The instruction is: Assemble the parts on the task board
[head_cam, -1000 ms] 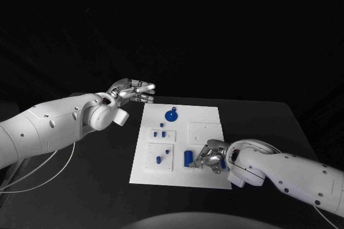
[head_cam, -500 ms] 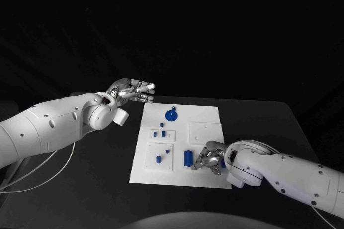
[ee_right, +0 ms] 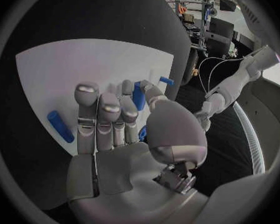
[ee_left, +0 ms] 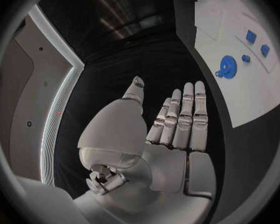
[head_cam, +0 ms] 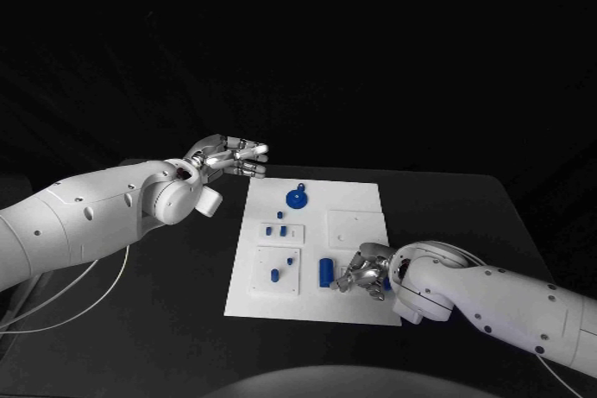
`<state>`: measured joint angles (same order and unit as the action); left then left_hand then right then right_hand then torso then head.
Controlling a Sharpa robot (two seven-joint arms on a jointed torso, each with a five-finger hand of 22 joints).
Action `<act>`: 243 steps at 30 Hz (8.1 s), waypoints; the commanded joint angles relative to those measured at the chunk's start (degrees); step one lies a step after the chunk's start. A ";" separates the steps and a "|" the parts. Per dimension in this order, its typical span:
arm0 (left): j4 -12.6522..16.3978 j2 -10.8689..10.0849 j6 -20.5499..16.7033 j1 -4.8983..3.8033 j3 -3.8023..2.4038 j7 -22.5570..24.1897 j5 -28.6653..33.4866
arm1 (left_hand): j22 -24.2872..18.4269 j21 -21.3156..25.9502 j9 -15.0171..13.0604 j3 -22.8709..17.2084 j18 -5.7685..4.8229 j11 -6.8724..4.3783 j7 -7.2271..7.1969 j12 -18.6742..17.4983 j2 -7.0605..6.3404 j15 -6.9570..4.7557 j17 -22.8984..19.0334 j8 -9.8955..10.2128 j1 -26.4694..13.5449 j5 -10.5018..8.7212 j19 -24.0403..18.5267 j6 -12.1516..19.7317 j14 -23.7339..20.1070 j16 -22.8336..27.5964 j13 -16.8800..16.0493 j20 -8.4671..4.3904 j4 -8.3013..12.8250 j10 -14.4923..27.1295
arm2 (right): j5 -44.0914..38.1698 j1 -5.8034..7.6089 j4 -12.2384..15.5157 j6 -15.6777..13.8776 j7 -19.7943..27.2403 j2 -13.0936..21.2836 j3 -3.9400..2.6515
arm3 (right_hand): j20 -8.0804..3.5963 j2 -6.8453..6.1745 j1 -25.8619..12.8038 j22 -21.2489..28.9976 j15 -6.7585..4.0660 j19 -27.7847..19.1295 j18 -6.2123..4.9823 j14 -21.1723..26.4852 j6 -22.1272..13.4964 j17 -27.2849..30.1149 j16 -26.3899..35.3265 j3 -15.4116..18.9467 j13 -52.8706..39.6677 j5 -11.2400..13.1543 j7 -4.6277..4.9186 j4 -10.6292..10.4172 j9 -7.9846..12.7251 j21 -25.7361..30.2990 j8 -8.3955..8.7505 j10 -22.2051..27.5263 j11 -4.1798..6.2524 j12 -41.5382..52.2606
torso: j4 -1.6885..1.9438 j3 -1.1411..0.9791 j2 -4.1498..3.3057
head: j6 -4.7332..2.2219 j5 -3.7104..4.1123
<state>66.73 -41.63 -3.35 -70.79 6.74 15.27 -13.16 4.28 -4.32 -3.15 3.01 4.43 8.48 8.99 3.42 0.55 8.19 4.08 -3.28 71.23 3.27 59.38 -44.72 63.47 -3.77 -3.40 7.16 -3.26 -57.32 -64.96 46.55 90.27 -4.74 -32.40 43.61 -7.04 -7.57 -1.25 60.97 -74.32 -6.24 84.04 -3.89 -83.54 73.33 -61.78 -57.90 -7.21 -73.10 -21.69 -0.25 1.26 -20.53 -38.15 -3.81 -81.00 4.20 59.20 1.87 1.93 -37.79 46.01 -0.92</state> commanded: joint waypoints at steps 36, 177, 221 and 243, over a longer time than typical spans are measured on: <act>0.63 -0.15 0.26 0.00 0.17 2.42 -0.45 | -0.02 0.07 -0.06 0.42 -0.09 0.29 0.35 0.04 1.01 0.00 0.08 0.06 0.39 0.32 0.11 -3.29 -0.08 0.30 -0.02 0.36 0.48 -1.01 | 0.49 -0.21 0.41 -1.70 3.39 7.30 -7.84 | 0.08 -4.98 6.96 1.00 0.07 2.79 0.13 0.47 -3.89 1.30 0.99 -0.96 0.76 4.16 2.27 -0.80 6.58 1.33 0.19 1.19 -1.32 -1.64 | -0.06 -0.09 -0.03 | -0.82 1.73; 1.36 -0.52 3.12 0.30 0.23 1.11 -0.57 | -0.05 0.11 -0.07 1.13 -0.33 0.77 1.05 0.09 1.21 -0.08 0.11 0.03 -0.19 -0.03 -0.11 -2.83 0.47 0.25 -0.02 0.27 0.27 -1.72 | -3.94 -3.52 2.77 -3.26 2.63 5.93 -5.55 | 1.10 -5.85 2.85 -3.12 0.96 2.80 -0.57 0.32 -8.27 -1.03 3.66 -20.86 5.32 -8.11 5.06 13.03 16.58 4.72 0.21 4.11 -2.38 -4.56 | 0.01 -0.03 -0.02 | 0.07 1.70; 1.45 -0.92 3.13 0.30 0.38 0.96 -1.59 | -0.04 0.10 -0.09 0.96 -0.33 0.76 1.06 0.09 0.96 -0.10 0.11 0.02 -0.01 -0.05 -0.07 -2.96 0.52 0.26 -0.02 0.26 0.10 -1.75 | -49.08 -6.85 10.33 3.50 8.75 9.26 -1.51 | 1.13 -10.64 8.58 -2.27 1.08 2.88 0.46 0.02 -3.59 -1.29 3.62 -5.45 6.13 -3.11 3.17 2.36 14.34 2.46 0.17 3.44 -2.15 -5.16 | -0.20 -0.01 0.00 | 1.38 1.25; 1.34 -0.90 3.50 0.31 0.51 0.70 -1.69 | -0.05 0.11 -0.07 0.94 -0.33 0.76 1.06 0.08 0.94 -0.08 0.10 0.04 0.04 -0.06 -0.08 -2.84 0.47 0.26 -0.02 0.27 0.13 -1.74 | -52.76 -6.86 9.23 6.59 3.95 7.90 -0.70 | 1.16 -11.31 4.93 -2.46 1.12 2.85 0.47 0.07 -3.67 -1.09 4.01 -16.30 6.39 -4.07 3.39 7.97 14.06 2.83 0.20 3.86 -2.04 -5.77 | -0.14 -0.03 0.01 | 1.60 1.23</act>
<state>68.02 -42.57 -0.89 -70.47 7.26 15.75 -14.61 4.28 -4.32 -3.24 3.98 4.42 9.09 9.92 3.42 1.82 8.10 4.17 -3.28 71.46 3.27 59.59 -47.90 63.97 -3.77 -3.40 7.37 -2.90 -58.95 -115.54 39.83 99.79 -0.79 -26.02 51.53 -7.90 -6.23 -12.52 66.35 -74.91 -5.28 83.93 -4.39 -83.21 69.93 -62.94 -54.08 -23.20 -66.76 -25.96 2.94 9.19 -6.59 -35.48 -3.67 -77.50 2.17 53.81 1.67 1.90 -37.79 47.57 0.29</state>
